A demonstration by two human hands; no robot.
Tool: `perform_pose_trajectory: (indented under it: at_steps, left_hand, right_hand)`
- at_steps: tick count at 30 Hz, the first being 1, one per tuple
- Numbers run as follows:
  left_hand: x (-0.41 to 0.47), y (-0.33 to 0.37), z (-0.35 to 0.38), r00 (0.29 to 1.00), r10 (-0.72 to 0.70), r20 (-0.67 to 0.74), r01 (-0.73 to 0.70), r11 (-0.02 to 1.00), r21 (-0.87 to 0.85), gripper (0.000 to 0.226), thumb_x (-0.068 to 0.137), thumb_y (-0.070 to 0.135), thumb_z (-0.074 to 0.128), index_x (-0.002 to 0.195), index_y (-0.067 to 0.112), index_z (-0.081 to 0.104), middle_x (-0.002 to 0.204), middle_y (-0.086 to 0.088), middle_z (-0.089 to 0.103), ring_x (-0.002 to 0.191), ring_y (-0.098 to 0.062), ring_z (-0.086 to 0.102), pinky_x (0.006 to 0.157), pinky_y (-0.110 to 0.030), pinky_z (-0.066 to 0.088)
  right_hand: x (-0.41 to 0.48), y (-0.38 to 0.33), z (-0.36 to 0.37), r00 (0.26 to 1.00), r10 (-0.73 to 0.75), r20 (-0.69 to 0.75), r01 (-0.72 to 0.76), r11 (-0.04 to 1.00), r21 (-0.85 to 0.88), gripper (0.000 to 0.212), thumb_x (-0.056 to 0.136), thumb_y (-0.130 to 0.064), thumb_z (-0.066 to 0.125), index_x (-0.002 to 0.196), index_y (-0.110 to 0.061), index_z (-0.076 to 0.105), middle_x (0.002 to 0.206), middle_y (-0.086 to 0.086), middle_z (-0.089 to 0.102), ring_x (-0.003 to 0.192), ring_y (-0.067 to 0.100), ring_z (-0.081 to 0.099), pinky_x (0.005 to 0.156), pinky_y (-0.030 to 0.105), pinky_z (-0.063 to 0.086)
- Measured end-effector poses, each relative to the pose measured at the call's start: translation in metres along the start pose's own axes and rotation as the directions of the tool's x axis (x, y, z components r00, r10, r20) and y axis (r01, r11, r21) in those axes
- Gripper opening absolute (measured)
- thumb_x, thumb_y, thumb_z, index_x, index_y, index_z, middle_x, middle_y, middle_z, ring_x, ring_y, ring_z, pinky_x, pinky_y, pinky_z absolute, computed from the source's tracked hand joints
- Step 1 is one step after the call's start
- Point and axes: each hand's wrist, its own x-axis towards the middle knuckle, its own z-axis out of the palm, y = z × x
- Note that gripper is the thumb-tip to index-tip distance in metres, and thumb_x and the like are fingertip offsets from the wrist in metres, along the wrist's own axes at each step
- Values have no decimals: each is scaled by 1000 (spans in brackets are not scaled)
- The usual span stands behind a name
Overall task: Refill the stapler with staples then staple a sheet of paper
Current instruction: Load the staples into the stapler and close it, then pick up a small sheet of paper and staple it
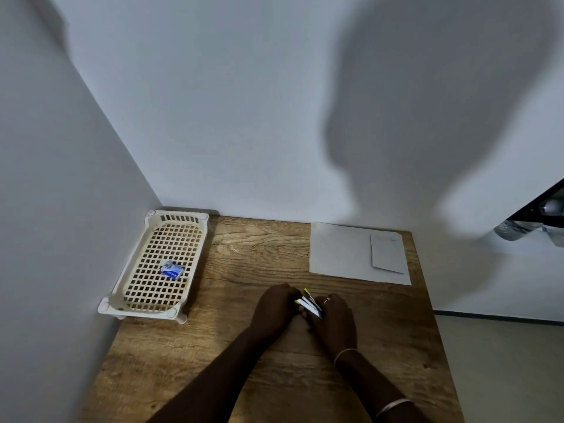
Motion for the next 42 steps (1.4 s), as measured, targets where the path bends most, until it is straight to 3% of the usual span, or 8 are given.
perform_pose_trajectory:
  at_steps: [9, 12, 15, 24, 27, 29, 33, 42]
  left_hand:
    - [8, 1, -7, 1000, 28, 9, -28, 1000, 1, 25, 87, 32, 71, 109, 22, 78, 103, -3, 73, 101, -21, 65, 82, -34, 50]
    - [23, 8, -15, 1000, 4, -23, -4, 999, -32, 24, 94, 34, 67, 109, 19, 78, 103, -4, 74, 99, -20, 67, 83, -33, 49]
    - [42, 24, -25, 999, 22, -46, -25, 997, -74, 24, 95, 35, 67, 110, 19, 77, 105, 0, 76, 94, -14, 70, 83, -32, 54]
    - [109, 95, -22, 1000, 11, -13, -13, 982, -189, 25, 96, 28, 66, 111, 13, 79, 112, 1, 79, 98, -13, 73, 85, -21, 48]
    - [124, 110, -12, 996, -73, 48, 83, 967, -239, 18, 93, 25, 66, 85, 16, 78, 85, -4, 74, 79, -14, 66, 78, -24, 46]
    - [134, 121, -1, 988, -121, 99, 145, 946, -289, 19, 91, 21, 66, 72, 19, 62, 71, -6, 58, 68, -17, 56, 71, -29, 48]
    - [152, 142, 27, 965, -195, 177, 246, 905, -347, 16, 89, 16, 71, 74, 16, 65, 73, -10, 64, 71, -19, 64, 75, -37, 60]
    - [174, 164, 70, 937, -283, 205, 330, 911, -249, 25, 82, 19, 76, 69, 12, 56, 73, -8, 49, 71, -19, 51, 66, -28, 39]
  right_hand:
    - [8, 5, -12, 999, -20, 31, 20, 1000, 5, 47, 79, -70, 63, 97, -27, 73, 92, -3, 68, 93, 18, 63, 75, 34, 50]
    - [23, 6, -25, 999, 7, 50, -11, 997, 82, 48, 84, -51, 68, 123, -21, 69, 114, 1, 70, 109, 18, 62, 90, 31, 49]
    - [44, 6, -45, 995, 79, 54, -89, 974, 206, 43, 88, -39, 68, 127, -19, 67, 122, 1, 70, 111, 15, 64, 95, 28, 48]
    - [95, 40, -100, 929, 359, -92, -268, 821, 504, 30, 93, -30, 68, 115, -10, 72, 106, 7, 75, 102, 20, 68, 91, 28, 51]
    - [105, 54, -108, 883, 462, -75, -344, 749, 567, 27, 94, -27, 66, 112, -9, 73, 103, 10, 76, 102, 24, 70, 95, 34, 54]
    - [110, 67, -111, 854, 516, -69, -376, 703, 604, 24, 93, -25, 67, 110, -9, 73, 103, 11, 76, 101, 26, 70, 94, 37, 55]
    - [121, 96, -117, 774, 628, -78, -441, 623, 646, 22, 92, -22, 67, 110, -11, 74, 108, 10, 75, 104, 26, 68, 88, 24, 47]
    - [130, 133, -116, 756, 648, -96, -488, 655, 578, 26, 95, -13, 60, 118, -6, 71, 124, 14, 68, 117, 31, 62, 99, 27, 43]
